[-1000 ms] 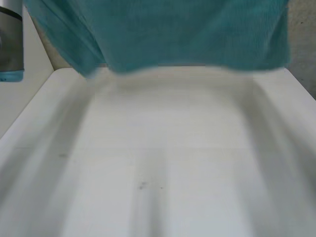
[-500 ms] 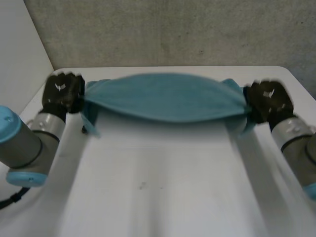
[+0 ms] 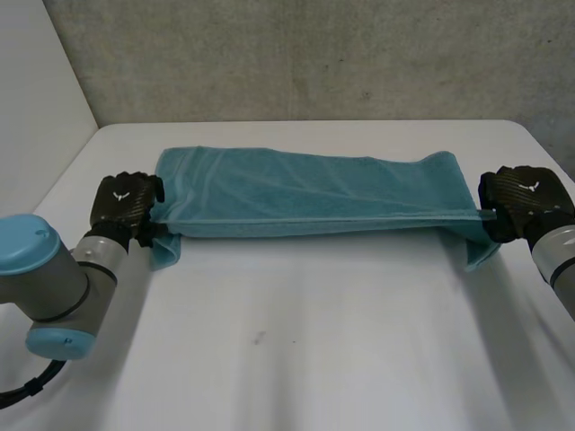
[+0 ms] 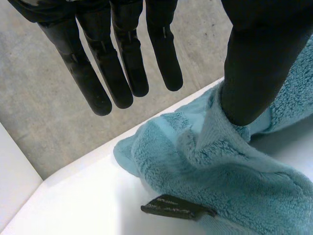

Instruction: Fold the laundry

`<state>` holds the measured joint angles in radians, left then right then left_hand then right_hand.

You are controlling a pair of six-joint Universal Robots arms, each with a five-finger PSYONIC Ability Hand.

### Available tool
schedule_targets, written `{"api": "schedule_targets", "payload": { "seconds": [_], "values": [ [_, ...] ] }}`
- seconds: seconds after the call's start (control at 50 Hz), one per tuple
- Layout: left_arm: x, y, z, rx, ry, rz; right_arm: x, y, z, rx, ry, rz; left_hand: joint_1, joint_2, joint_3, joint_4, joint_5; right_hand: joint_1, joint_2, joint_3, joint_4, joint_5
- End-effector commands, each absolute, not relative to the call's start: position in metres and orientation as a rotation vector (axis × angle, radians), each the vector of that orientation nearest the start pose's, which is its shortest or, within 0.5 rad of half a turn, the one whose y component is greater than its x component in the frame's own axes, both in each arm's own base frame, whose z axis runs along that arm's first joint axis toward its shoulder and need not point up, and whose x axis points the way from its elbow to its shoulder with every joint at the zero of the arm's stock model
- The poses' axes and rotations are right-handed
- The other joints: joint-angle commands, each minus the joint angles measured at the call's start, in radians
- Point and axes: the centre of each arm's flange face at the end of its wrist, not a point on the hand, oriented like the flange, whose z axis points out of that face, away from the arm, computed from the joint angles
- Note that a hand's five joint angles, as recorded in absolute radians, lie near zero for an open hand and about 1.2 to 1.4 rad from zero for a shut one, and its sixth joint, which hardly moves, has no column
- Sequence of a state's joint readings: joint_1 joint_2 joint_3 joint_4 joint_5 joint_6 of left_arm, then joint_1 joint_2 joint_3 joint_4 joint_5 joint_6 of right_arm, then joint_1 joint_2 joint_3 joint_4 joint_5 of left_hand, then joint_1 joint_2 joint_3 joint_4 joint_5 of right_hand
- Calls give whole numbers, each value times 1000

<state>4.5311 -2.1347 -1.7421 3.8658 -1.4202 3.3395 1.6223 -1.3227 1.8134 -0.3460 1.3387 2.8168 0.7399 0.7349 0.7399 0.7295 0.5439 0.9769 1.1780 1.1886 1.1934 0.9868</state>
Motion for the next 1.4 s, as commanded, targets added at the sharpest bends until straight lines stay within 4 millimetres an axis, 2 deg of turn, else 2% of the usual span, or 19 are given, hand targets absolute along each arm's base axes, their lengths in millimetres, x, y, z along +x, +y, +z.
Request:
{"api": "schedule_targets", "payload": {
  "seconds": [0.02,0.08,0.26,0.38,0.46,0.48,0.5,0.56,0.58,0.64,0.66,0.86,1.0,1.4],
  "values": [
    [-212,-348,124,598,2242,-2265,165,-318,190,-584,2270,-2045,64,69,64,74,85,419,218,208,203,235],
    [-215,-344,123,610,2269,-2248,161,-321,190,-568,2278,-2060,64,69,64,74,85,419,218,208,203,235],
    [-223,-331,119,655,2355,-2177,129,-342,198,-469,2305,-2161,14,19,14,24,35,419,218,208,203,235],
    [-228,-328,116,690,2362,-2167,129,-342,199,-478,2301,-2166,2,7,2,12,23,419,218,208,203,235],
    [-227,-327,122,688,2358,-2170,131,-342,197,-491,2305,-2156,-51,-46,-51,-40,-29,419,218,208,203,235],
    [-225,-327,122,683,2365,-2159,130,-342,197,-490,2307,-2155,-80,-75,-80,-69,-58,419,218,208,203,235],
    [-222,-325,131,682,2369,-2141,130,-343,196,-491,2309,-2154,-188,-183,-188,-177,-166,419,218,208,203,235],
    [-220,-322,137,695,2379,-2117,131,-343,193,-489,2316,-2143,-248,-242,-248,-237,-226,419,218,208,203,235],
    [-219,-317,140,738,2398,-2053,130,-344,192,-489,2317,-2141,-402,-397,-402,-391,-380,419,218,208,203,235],
    [-216,-315,140,769,2407,-1996,130,-345,188,-490,2328,-2128,-473,-468,-473,-463,-452,419,218,208,203,235],
    [-207,-315,138,811,2403,-1904,131,-345,188,-494,2327,-2128,-491,-486,-491,-481,-470,419,218,208,203,235],
    [-187,-325,131,929,2301,-1769,132,-345,188,-497,2327,-2123,-456,-451,-456,-446,-435,419,218,208,203,235],
    [-188,-328,124,941,2317,-1766,132,-345,187,-500,2329,-2119,-362,-357,-362,-352,-341,419,218,208,203,235],
    [-195,-340,119,887,2408,-1827,132,-345,180,-527,2352,-2102,-298,-293,-298,-287,-276,419,218,208,203,235]
  ]
}}
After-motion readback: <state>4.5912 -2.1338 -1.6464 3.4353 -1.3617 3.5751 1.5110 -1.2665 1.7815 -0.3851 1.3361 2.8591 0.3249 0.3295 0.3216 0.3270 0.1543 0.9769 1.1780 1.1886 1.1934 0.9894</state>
